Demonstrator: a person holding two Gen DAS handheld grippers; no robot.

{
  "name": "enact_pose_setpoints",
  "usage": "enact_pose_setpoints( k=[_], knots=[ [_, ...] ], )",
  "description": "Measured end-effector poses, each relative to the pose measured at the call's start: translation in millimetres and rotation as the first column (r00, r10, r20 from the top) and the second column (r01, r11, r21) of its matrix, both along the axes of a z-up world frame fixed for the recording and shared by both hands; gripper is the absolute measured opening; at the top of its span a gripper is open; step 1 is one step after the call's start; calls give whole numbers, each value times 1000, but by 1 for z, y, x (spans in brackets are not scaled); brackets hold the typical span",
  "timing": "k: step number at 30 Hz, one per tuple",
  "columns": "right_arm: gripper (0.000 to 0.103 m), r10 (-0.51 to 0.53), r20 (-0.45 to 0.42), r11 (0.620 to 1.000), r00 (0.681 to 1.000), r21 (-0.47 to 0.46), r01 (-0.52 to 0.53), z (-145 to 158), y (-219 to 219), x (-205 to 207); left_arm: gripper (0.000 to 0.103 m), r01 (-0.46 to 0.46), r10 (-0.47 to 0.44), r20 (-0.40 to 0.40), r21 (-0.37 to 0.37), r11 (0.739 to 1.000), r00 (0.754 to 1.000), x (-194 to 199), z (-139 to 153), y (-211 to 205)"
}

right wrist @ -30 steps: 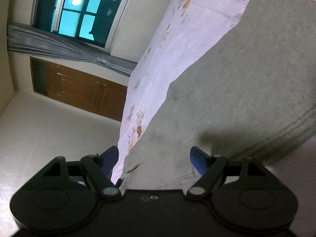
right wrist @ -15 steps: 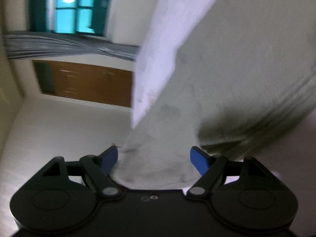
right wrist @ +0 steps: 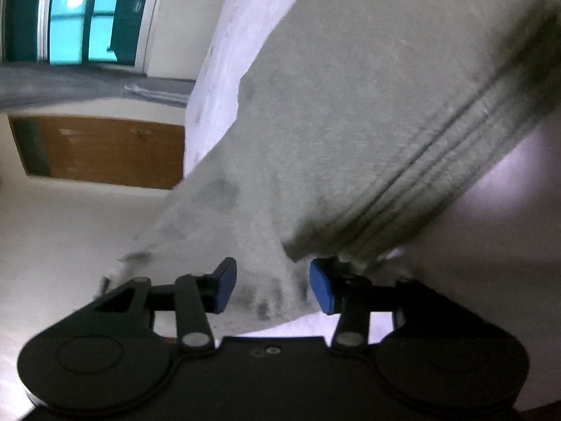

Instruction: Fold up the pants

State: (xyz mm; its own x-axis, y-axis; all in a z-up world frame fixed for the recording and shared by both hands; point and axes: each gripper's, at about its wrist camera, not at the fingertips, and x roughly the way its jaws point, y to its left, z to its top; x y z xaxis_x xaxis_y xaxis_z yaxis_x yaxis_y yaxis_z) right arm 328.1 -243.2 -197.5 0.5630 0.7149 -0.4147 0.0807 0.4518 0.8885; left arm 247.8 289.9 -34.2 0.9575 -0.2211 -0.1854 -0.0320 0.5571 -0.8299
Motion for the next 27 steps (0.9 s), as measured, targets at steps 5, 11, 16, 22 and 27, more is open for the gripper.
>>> enact_pose_setpoints(
  k=[5, 11, 16, 22, 27],
  knots=[
    [25, -33, -47, 999, 998, -28, 31, -10, 1, 4, 34, 4, -4, -1, 16, 1000, 1000, -4, 8, -7],
    [28, 3, -10, 999, 1000, -40, -4, -13, 5, 1, 34, 6, -6, -2, 29, 1000, 1000, -6, 12, -9],
    [17, -3, -47, 1000, 999, -19, 2, -22, -1, 4, 34, 16, -17, 3, 84, 996, 1000, -11, 28, -18],
    [97, -140, 164, 988, 976, 89, 127, 27, -61, -40, 34, 82, -95, 50, 215, 973, 994, -5, 80, -67],
    [97, -333, 195, 939, 923, 164, 304, 40, -152, -60, 34, 246, -287, 88, 320, 915, 954, 22, 116, -169]
  ],
)
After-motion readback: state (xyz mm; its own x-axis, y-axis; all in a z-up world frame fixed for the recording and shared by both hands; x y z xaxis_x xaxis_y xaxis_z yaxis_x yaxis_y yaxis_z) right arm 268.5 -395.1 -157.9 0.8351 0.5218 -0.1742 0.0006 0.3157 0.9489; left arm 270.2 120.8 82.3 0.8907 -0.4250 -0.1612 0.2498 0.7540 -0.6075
